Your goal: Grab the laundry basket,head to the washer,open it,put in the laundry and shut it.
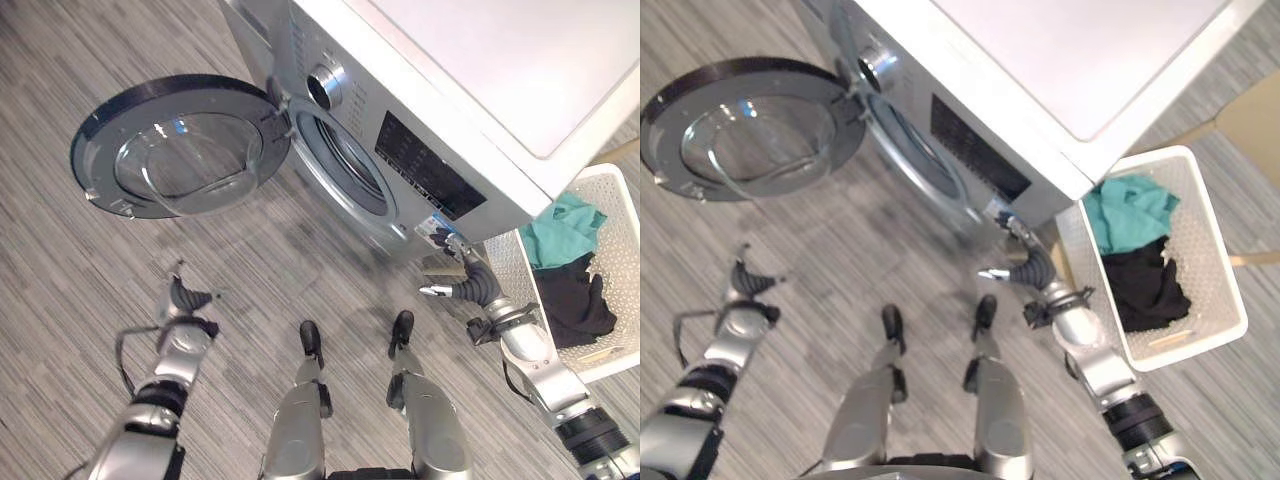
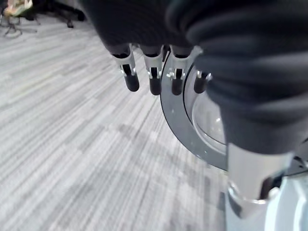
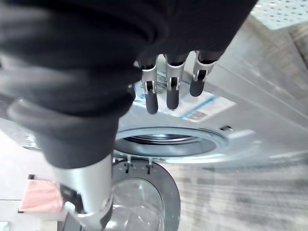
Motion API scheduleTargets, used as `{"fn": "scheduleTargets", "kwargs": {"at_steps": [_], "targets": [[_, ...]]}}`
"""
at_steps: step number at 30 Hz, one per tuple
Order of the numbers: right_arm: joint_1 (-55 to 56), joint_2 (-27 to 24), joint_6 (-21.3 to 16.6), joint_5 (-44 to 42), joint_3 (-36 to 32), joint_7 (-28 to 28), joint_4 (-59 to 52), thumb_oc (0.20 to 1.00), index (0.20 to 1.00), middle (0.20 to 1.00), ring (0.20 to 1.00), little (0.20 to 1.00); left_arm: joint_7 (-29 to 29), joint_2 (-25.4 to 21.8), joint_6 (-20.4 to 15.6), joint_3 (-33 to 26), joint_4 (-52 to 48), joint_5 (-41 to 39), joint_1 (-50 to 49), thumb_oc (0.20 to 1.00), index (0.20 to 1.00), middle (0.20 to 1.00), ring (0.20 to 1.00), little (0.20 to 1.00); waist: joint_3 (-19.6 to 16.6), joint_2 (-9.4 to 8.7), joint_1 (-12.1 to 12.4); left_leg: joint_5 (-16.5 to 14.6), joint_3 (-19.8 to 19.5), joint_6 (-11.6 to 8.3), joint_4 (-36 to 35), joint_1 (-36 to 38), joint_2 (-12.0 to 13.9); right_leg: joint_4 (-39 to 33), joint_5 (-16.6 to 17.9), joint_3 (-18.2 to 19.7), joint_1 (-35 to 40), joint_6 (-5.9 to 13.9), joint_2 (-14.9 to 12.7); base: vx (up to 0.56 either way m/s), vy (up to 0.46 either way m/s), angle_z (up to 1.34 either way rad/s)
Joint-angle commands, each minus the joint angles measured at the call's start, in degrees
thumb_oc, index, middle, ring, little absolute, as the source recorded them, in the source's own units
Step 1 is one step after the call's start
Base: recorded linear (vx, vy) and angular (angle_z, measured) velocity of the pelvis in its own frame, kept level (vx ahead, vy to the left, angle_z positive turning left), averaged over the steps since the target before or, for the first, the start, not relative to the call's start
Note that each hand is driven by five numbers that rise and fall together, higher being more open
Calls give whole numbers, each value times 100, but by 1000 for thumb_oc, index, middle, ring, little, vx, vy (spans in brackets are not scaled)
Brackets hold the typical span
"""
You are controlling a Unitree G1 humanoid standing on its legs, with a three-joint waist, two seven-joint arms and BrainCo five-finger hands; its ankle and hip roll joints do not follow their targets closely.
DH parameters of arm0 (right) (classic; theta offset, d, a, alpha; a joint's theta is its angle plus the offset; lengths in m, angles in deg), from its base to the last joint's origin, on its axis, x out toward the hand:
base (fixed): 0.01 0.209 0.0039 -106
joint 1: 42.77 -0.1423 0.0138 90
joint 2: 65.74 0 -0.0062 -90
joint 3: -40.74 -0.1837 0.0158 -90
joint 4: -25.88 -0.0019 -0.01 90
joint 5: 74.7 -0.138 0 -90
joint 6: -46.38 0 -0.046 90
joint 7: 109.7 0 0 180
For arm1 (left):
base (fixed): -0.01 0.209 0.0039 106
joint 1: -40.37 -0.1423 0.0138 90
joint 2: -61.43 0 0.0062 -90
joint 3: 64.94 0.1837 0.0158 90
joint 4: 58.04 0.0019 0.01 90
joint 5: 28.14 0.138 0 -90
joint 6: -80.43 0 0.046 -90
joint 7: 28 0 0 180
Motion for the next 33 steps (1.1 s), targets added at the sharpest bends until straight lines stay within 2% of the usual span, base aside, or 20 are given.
{"fn": "scheduleTargets", "kwargs": {"at_steps": [1,3,5,7,9,10,11,12,13,15,16,17,19,20,21,23,24,26,28,33], "targets": [[128,49,-183,333,-315,249,-431,1000,1000,1000,1000,1000,122,75,-227,80,297,-180,-41,1000,1000,1000,1000,1000,-660,-168,-138,-1086,14,130,929,-104,-146,714,-801,-29,-85,665,-526,113,86,-31],[217,83,-108,612,-528,290,-496,1000,1000,1000,1000,1000,328,385,-224,86,246,-224,-564,1000,1000,1000,1000,1000,-802,-98,-206,-1182,311,185,858,302,-129,831,-871,68,30,675,-476,104,75,-40],[241,89,-82,732,-561,305,-493,1000,1000,1000,1000,1000,398,482,-208,79,208,-278,-714,1000,1000,1000,1000,1000,-834,-70,-200,-1203,453,190,814,457,-115,882,-853,15,32,682,-460,67,30,-58],[273,117,-22,869,-621,356,-412,1000,1000,1000,1000,1000,517,579,-181,137,186,-275,-1002,1000,1000,1000,1000,1000,-918,20,-173,-1370,726,149,725,794,-26,1039,-883,-487,74,774,-518,129,21,-84],[305,158,11,1005,-660,403,-356,1000,1000,1000,1000,1000,646,682,-124,162,312,-302,-1092,1000,1000,1000,1000,1000,-1045,61,-188,-1366,1031,119,660,1000,44,1291,-870,-1195,37,752,-654,117,-57,-139],[377,178,9,1031,-700,413,-357,1000,1000,1000,1000,1000,703,706,-126,198,386,-284,-1114,1000,1000,1000,1000,1000,-1092,77,-232,-1374,1095,110,642,1067,79,1386,-937,-1289,1,720,-665,169,-214,-152],[591,191,10,1137,-822,448,-342,1000,1000,1000,1000,1000,834,775,-133,210,536,-223,-1176,1000,1000,1000,1000,1000,-1259,46,-372,-1375,1130,55,725,1084,143,1108,-1143,-1081,150,613,-454,134,-193,-108],[612,190,14,1140,-824,447,-355,1000,1000,1000,1000,1000,836,778,-139,215,541,-221,-1185,1000,1000,1000,1000,1000,-1272,51,-363,-1379,1135,44,737,1082,157,1090,-1143,-1080,156,602,-437,181,-224,-59],[699,158,9,1196,-882,465,-323,1000,1000,1000,1000,1000,891,853,-157,164,600,-231,-1286,1000,1000,1000,1000,1000,-1344,64,-423,-1395,1162,4,869,1112,199,1001,-1175,-924,210,574,-334,133,-112,-21],[751,60,-8,1282,-882,469,-360,1000,1000,1000,1000,1000,980,927,-171,182,568,-265,-1480,1000,1000,1000,1000,1000,-1425,75,-466,-1464,1337,-77,1393,1080,402,778,-1225,-800,384,461,-189,213,-251,-44],[724,-128,27,1416,-803,430,-364,1000,1000,1000,1000,1000,1053,958,-172,161,584,-286,-1611,1000,1000,1000,1000,1000,-1443,78,-425,-1296,1287,-223,2219,979,713,578,-1299,-622,581,307,60,190,-260,-117],[723,-129,27,1417,-802,430,-363,1000,1000,1000,1000,1000,1053,959,-172,161,584,-286,-1611,1000,1000,1000,1000,1000,-1441,84,-423,-1303,1287,-228,2233,975,724,574,-1298,-621,583,304,68,178,-224,-130],[581,-350,71,1603,-653,396,-228,1000,1000,1000,1000,1000,1051,989,-216,191,585,-318,-1733,1000,1000,1000,1000,1000,-1413,87,-315,-952,861,-354,2799,718,823,449,-1382,-482,734,164,234,86,-94,-91],[522,-426,94,1668,-580,384,-177,1000,1000,1000,1000,1000,1055,999,-236,201,595,-357,-1747,1000,1000,1000,1000,1000,-1413,64,-238,-982,565,-315,2814,578,709,398,-1390,-393,770,153,264,58,-69,-71],[358,-580,104,1724,-403,365,-32,1000,1000,1000,1000,1000,1056,1016,-261,236,631,-399,-1756,1000,1000,1000,1000,1000,-1354,-38,-98,-1088,46,-137,2667,132,366,347,-1329,-232,777,129,231,68,-39,-61],[150,-672,148,1758,-209,359,191,1000,1000,1000,1000,1000,1039,1007,-249,250,700,-422,-1741,1000,1000,1000,1000,1000,-1309,-79,22,-1206,-302,-91,2283,-84,157,319,-1344,-47,836,175,223,64,11,-61],[149,-672,147,1758,-208,359,192,1000,1000,1000,1000,1000,1039,1007,-249,250,701,-422,-1741,1000,1000,1000,1000,1000,-1307,-80,22,-1205,-301,-91,2282,-82,157,319,-1344,-47,837,175,223,70,44,-65],[-71,-780,155,1783,15,366,480,1000,1000,1000,1000,1000,1032,1010,-257,325,793,-444,-1716,1000,1000,1000,1000,1000,-1223,-19,184,-906,-756,-163,1688,-292,35,303,-1367,180,895,214,337,61,58,-51],[-268,-836,183,1816,163,410,726,1000,1000,1000,1000,1000,1043,996,-266,383,802,-464,-1688,1000,1000,1000,1000,1000,-1176,38,260,-683,-952,-202,1435,-394,-11,353,-1393,253,872,207,381,51,82,-31],[-609,-901,243,1999,442,403,1074,1000,1000,1000,1000,1000,1050,965,-244,354,1022,-401,-1740,1000,1000,1000,1000,1000,-1219,104,323,-695,-965,-138,1045,-57,-54,388,-1455,283,942,229,407,73,87,-25]]}}
